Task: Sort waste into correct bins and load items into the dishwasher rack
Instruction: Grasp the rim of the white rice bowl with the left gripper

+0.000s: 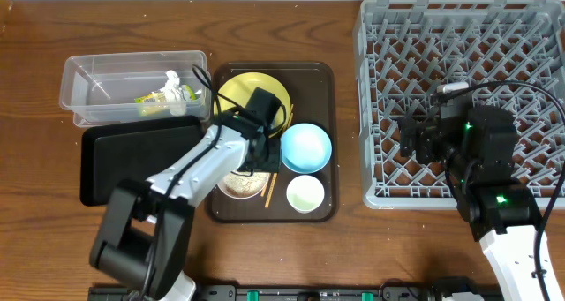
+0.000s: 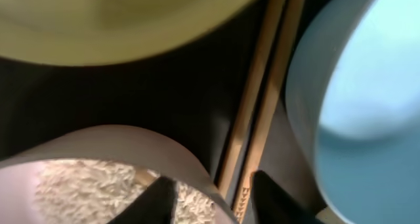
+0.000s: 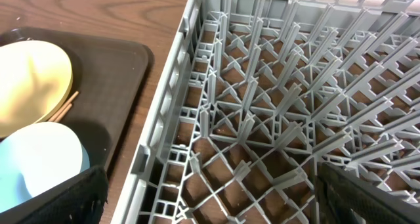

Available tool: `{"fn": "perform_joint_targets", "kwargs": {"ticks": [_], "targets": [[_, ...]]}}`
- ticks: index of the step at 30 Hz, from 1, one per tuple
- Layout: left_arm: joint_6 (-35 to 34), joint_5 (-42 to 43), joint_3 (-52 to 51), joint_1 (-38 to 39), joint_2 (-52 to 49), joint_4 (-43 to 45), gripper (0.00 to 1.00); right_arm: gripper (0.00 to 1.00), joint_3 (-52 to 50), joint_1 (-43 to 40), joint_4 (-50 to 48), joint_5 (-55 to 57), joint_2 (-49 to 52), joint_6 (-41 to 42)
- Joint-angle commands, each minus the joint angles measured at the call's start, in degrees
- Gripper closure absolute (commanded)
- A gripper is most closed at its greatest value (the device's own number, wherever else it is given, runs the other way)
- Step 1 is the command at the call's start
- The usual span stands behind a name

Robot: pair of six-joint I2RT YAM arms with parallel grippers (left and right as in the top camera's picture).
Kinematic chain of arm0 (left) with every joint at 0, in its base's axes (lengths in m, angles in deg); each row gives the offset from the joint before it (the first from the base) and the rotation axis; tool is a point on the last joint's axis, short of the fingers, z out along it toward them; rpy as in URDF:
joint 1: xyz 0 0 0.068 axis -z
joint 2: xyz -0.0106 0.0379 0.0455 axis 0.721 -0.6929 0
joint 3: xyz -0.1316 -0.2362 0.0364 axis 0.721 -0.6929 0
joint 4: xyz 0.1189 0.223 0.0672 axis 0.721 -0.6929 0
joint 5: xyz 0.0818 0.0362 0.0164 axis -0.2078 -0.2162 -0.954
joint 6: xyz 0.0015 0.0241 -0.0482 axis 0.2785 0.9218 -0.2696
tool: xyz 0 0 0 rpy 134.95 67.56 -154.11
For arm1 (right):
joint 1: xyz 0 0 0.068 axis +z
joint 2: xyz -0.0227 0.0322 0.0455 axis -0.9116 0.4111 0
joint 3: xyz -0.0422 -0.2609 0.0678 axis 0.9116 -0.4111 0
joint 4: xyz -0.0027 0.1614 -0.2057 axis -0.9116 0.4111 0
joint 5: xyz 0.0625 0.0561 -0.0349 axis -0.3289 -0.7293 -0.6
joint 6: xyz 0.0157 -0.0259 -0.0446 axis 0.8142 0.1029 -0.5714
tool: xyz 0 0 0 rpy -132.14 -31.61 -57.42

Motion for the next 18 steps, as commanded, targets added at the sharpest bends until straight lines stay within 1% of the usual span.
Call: {"fn": "perform_joint_targets", "kwargs": {"ticks": [1, 4, 6, 8, 10, 14, 18], "targets": [[-0.6, 0.0, -0.5, 1.1, -0.6, -0.2, 0.7, 0.01, 1.2, 0.3, 0.1, 0.1, -0.2, -0.1], [-0.6, -0.1, -0.5, 1.5, -0.5, -0.2, 0.76, 0.01, 1.2, 0.3, 0.0, 0.1, -0.2, -0.1], [-0.6, 0.0, -0.5, 1.6, -0.5, -0.3, 0.81, 0.01, 1.2, 0.3, 0.0, 0.1, -0.2, -0.1], [-0.6, -0.1, -0.4, 1.6, -0.3, -0.7, 0.89, 0.01, 1.2, 0.3, 0.0, 0.1, -0.2, -0.1], [-0.6, -0.1, 0.2, 1.6, 0.1, -1.8, 0.93, 0.01, 1.2, 0.3, 0.0, 0.1, -0.2, -0.1], [-0.6, -0.6, 2.3, 1.6, 2.0, -5.1, 0.94, 0.01, 1.2, 0.3, 0.0, 0.1, -0.2, -0.1], [-0.5, -1.4, 3.2, 1.5, 6.7, -6.0, 0.94, 0.01, 1.2, 0.3, 0.0, 0.1, -0.2, -0.1]]}}
